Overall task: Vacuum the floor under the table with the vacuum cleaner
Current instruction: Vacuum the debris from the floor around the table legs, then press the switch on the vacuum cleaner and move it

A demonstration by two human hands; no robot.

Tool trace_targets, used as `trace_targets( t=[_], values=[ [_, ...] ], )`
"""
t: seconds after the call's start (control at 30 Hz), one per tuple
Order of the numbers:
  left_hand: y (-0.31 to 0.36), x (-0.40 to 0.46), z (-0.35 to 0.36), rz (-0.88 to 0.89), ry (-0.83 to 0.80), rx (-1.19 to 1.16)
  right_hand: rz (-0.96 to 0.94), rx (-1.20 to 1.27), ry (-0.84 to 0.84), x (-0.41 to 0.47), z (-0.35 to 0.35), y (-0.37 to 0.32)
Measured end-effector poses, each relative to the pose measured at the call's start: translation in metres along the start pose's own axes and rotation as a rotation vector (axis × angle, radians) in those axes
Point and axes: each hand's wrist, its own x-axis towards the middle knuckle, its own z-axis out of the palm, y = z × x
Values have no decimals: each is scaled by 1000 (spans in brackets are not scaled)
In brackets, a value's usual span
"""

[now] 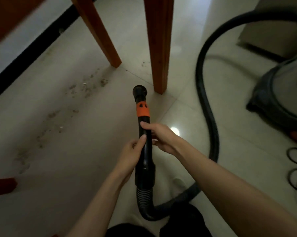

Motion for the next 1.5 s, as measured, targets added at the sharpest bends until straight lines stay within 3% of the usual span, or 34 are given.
trace_targets(
  t=[0.43,0.83,1.03,1.2,1.5],
  values=[
    [175,-161,66,79,-225,24,-57,41,245,-227,-46,-130],
    [366,-253,93,287,-374,32,-226,-177,348,-380,-73,-301],
    [440,-254,122,352,-415,33,-348,-249,404,-420,-113,-369],
    [470,-238,141,326,-353,-18,-381,-318,529,-429,-160,-399],
    [499,-153,189,170,-244,-87,-233,-387,653,-383,-289,-422]
  ],
)
